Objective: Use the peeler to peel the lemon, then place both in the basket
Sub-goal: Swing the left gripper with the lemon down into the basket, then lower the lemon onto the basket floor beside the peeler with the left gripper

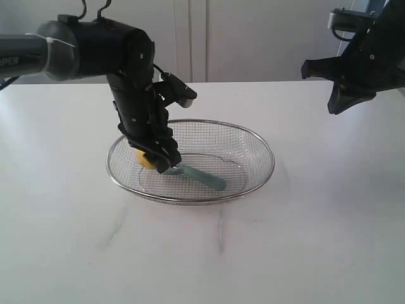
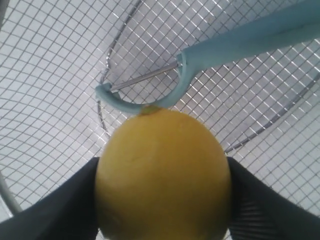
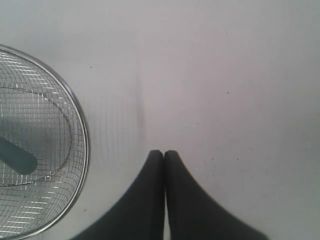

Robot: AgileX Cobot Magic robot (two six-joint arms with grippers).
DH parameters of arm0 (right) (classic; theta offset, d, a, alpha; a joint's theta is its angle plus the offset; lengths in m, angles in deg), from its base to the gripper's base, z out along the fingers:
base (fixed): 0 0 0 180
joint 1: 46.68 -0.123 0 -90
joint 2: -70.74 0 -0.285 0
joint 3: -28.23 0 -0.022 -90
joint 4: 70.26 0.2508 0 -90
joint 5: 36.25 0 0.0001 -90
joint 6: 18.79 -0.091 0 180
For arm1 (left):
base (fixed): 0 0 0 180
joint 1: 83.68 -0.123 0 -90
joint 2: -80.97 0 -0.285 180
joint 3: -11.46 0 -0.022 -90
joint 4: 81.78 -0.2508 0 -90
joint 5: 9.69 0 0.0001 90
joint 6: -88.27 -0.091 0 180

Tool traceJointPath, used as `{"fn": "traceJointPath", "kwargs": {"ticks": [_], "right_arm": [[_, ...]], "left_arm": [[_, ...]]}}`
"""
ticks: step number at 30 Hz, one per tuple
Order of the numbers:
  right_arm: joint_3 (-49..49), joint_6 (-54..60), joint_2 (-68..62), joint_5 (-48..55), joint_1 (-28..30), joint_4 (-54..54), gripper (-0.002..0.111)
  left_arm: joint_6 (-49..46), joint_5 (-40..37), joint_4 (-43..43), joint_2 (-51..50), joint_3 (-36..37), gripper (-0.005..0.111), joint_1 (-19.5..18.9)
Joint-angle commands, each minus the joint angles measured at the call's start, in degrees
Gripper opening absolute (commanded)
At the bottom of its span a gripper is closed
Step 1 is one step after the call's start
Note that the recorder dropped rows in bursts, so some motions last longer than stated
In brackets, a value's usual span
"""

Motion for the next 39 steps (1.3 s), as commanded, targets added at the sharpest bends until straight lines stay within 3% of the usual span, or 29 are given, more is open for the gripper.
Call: {"fn": "traceJointPath", "kwargs": {"ticks": [1, 39], "right_arm": [[-0.27, -0.21, 0.56, -0.46, 0.30, -0.51, 0.000], [-0.27, -0.21, 0.56, -0.46, 0.30, -0.51, 0.000]], "left_arm": [[0.52, -0.14, 1.31, -1.33, -0.43, 0.000, 0.23], [-0.57, 2.60, -1.39, -2.75, -0.43, 0.002, 0.23]]}}
